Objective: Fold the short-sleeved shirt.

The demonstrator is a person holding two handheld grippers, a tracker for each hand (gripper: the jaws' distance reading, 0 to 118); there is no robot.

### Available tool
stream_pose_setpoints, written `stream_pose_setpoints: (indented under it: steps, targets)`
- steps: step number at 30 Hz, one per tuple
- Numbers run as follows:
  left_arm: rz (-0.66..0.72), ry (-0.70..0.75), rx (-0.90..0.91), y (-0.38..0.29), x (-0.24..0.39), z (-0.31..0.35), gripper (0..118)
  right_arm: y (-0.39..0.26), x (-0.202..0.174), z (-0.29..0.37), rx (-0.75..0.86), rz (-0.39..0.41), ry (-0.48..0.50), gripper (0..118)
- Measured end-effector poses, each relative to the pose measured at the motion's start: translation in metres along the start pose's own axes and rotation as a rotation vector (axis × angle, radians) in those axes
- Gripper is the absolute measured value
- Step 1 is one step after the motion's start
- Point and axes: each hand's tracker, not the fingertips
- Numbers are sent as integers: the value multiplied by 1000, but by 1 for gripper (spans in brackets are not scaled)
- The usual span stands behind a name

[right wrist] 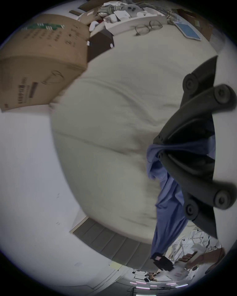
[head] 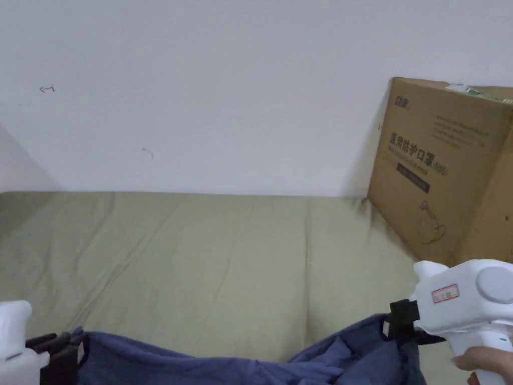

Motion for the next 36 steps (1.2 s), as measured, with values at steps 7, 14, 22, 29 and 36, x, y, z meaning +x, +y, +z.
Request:
stream_pose_setpoints:
  steps: [7,14,22,29,36]
  targets:
    - [-123,4,118,109,18,44,5,38,-38,133,201,70,-3,4]
    - [-183,102,243,197,21,73,5,91,-52,210,356,111,-102,4]
    - [-141,155,252,264,22,43,5,172,-71,225,472,77,-145,4]
    - [-76,234,290,309,16,-9,5,245,-96,207,573,102,-214,4]
    - [-78,307,437,357,23,-52,5,305,-125,193,739,156,-301,4]
